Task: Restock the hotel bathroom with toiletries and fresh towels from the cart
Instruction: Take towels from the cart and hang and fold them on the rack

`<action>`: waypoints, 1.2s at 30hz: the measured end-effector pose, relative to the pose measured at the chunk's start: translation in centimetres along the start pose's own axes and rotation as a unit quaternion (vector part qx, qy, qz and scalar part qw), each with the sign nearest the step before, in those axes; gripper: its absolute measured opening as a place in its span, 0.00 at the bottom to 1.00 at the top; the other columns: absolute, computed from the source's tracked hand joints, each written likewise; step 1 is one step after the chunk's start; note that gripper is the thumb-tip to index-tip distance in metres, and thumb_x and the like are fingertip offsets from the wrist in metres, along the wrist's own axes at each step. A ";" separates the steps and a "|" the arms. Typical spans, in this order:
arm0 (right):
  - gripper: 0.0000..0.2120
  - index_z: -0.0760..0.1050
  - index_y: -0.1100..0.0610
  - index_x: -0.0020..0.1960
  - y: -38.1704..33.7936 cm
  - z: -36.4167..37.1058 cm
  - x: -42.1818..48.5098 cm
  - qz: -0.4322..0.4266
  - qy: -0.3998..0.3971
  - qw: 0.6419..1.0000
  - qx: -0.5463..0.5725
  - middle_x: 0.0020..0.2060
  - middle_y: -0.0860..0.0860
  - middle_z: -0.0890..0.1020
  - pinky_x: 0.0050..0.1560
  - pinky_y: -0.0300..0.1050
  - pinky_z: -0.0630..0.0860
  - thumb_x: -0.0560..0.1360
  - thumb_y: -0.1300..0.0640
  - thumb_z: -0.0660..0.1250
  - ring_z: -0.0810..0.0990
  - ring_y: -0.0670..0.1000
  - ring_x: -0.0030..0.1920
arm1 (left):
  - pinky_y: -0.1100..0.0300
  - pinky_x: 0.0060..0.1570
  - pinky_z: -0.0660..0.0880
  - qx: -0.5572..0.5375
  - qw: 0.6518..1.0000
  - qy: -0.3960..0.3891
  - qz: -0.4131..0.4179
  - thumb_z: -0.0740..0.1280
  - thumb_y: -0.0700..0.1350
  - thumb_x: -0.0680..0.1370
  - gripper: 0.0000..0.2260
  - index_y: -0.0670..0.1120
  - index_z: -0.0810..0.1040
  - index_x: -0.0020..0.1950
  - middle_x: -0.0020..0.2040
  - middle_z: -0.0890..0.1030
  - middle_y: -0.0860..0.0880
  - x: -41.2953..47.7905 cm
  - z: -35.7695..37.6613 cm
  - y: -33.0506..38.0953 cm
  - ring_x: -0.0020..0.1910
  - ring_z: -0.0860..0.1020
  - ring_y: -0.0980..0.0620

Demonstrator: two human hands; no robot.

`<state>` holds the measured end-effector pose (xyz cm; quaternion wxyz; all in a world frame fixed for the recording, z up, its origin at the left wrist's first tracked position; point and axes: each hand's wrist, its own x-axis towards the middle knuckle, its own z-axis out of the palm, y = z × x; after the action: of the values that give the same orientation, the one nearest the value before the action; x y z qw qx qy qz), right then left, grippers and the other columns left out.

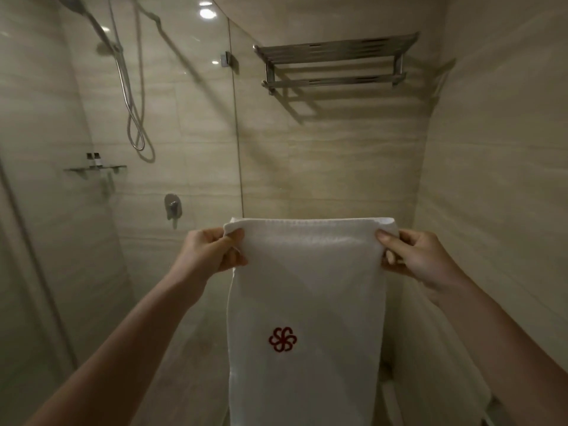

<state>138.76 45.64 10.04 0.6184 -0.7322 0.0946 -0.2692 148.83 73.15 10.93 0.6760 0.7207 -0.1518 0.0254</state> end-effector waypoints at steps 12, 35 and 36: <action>0.09 0.73 0.57 0.41 1.5 1.9 18.1 0.001 -0.011 0.992 0.124 0.27 0.52 0.83 0.31 0.35 0.78 0.80 0.58 0.59 0.83 0.45 0.31 | 0.65 0.31 0.77 -0.033 0.998 0.016 0.056 0.62 0.44 0.79 0.06 0.46 0.78 0.46 0.31 0.84 0.51 18.4 6.1 -1.6 0.30 0.82 0.57; 0.14 0.72 0.48 0.47 -0.9 12.2 59.0 -0.329 0.121 0.935 -0.062 0.45 0.44 0.81 0.40 0.33 0.76 0.75 0.68 0.62 0.81 0.40 0.44 | 0.62 0.33 0.78 -0.026 0.947 0.031 0.317 0.65 0.46 0.78 0.07 0.45 0.77 0.53 0.41 0.84 0.49 63.3 11.1 2.6 0.38 0.83 0.53; 0.14 0.72 0.49 0.48 -1.8 12.4 60.8 -0.338 0.118 0.932 -0.062 0.46 0.44 0.81 0.38 0.32 0.75 0.75 0.68 0.62 0.81 0.40 0.45 | 0.61 0.34 0.78 -0.015 0.944 0.033 0.328 0.65 0.46 0.77 0.08 0.44 0.75 0.54 0.44 0.84 0.48 64.7 11.5 3.3 0.39 0.83 0.52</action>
<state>195.66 27.99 27.45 0.4284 -0.7209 -0.0698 -0.5403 207.67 49.82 28.84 0.6455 0.6198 -0.3575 0.2670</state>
